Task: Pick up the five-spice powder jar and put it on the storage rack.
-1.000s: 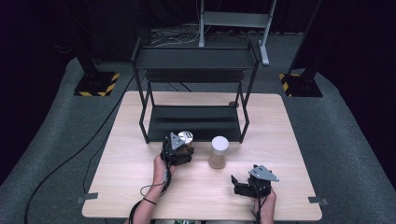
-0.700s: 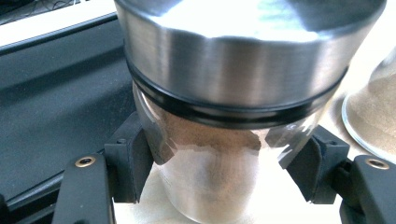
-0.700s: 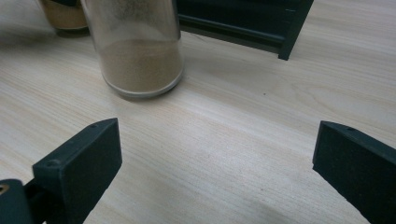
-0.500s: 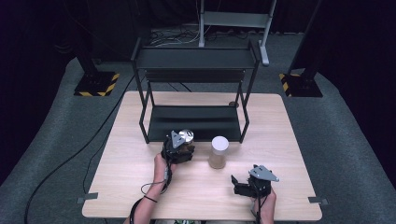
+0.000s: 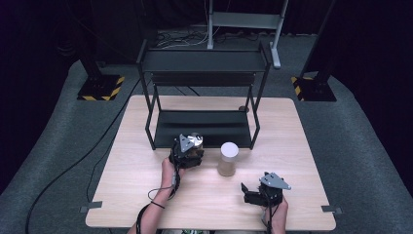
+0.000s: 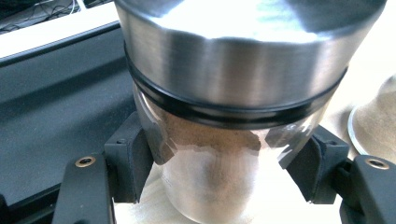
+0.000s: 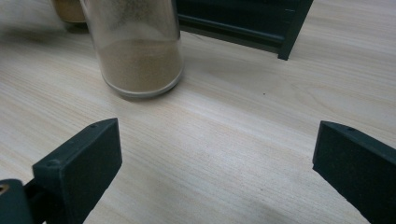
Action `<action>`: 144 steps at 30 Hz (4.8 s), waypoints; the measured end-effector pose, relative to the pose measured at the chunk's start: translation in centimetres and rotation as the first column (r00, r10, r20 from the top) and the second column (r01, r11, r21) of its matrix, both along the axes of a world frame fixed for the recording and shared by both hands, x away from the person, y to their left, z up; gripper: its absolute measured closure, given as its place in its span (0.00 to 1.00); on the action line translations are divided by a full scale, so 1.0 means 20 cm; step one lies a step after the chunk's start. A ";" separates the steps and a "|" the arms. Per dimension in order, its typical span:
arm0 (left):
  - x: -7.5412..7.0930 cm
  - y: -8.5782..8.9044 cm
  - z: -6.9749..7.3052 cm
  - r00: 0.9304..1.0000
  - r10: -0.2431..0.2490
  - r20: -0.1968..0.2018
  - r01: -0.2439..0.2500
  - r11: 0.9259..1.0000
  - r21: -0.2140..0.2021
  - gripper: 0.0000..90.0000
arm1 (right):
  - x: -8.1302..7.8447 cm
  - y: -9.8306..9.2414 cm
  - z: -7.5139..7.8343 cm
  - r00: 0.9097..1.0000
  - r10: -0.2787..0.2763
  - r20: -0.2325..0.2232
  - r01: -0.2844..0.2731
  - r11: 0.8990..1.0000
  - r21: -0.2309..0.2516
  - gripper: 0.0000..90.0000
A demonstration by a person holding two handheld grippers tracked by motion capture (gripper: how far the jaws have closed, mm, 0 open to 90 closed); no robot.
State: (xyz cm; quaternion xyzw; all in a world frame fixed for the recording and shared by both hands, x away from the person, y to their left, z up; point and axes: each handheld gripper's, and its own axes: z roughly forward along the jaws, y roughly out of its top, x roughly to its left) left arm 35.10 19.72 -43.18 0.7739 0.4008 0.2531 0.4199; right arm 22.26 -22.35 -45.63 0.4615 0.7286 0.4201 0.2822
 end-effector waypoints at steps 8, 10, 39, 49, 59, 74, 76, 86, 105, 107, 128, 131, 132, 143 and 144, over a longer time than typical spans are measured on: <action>0.02 0.00 0.00 1.000 -0.010 0.004 0.010 1.000 -0.005 0.35 | 0.00 0.00 0.00 1.000 0.000 0.000 0.000 1.000 0.000 0.00; 0.02 0.00 0.00 1.000 -0.015 0.006 0.015 1.000 -0.003 0.35 | 0.00 0.00 0.00 1.000 -0.002 0.000 0.002 1.000 0.000 0.00; 0.05 0.00 0.03 1.000 -0.009 0.023 0.009 1.000 -0.009 0.35 | 0.00 0.00 0.00 1.000 0.000 -0.002 0.000 1.000 -0.002 0.00; 0.07 -0.01 0.03 1.000 -0.006 0.026 0.007 1.000 -0.010 0.35 | 0.00 0.00 0.00 1.000 0.000 -0.005 0.000 1.000 -0.003 0.00; 0.09 -0.01 0.04 1.000 -0.003 0.028 0.003 1.000 -0.012 0.35 | 0.00 0.00 0.00 1.000 -0.001 -0.005 0.001 1.000 -0.004 0.00; 0.14 0.00 0.02 1.000 0.007 0.018 -0.006 0.999 -0.031 0.35 | 0.00 0.01 0.01 1.000 -0.004 -0.007 0.004 1.000 -0.010 0.00; 0.15 0.00 0.02 1.000 0.009 0.018 -0.008 0.999 -0.033 0.35 | 0.00 0.01 0.00 1.000 -0.004 -0.005 0.004 1.000 -0.012 0.00; 0.17 -0.01 0.03 1.000 0.009 0.020 -0.009 0.999 -0.033 0.35 | 0.00 0.01 0.00 1.000 -0.003 -0.004 0.003 1.000 -0.011 0.00; 0.24 -0.02 0.04 1.000 0.009 0.019 -0.008 0.999 -0.041 0.35 | 0.00 0.01 0.01 1.000 -0.002 -0.005 0.002 1.000 -0.013 0.00; 0.25 -0.03 0.04 1.000 0.008 0.020 -0.007 0.999 -0.041 0.35 | 0.00 0.01 0.00 1.000 -0.002 -0.004 0.002 1.000 -0.014 0.00; 0.31 -0.05 0.02 1.000 0.010 0.024 -0.010 0.999 -0.030 0.35 | 0.00 0.01 0.01 1.000 -0.003 -0.004 0.002 1.000 -0.015 0.00; 0.32 -0.05 0.02 1.000 0.012 0.025 -0.011 0.999 -0.031 0.35 | 0.00 0.01 0.01 1.000 -0.003 -0.005 0.003 1.000 -0.015 0.00; 0.33 -0.05 0.02 1.000 0.013 0.022 -0.012 0.999 -0.032 0.35 | 0.00 0.01 0.01 1.000 -0.003 -0.005 0.003 1.000 -0.015 0.00; 0.36 -0.06 0.01 1.000 0.021 0.023 -0.020 1.000 -0.022 0.35 | 0.00 0.02 0.01 1.000 -0.002 -0.009 0.002 1.000 -0.020 0.00; 0.36 -0.06 0.01 1.000 0.020 0.022 -0.019 1.000 -0.021 0.35 | 0.00 0.02 0.01 1.000 -0.002 -0.010 0.001 1.000 -0.020 0.00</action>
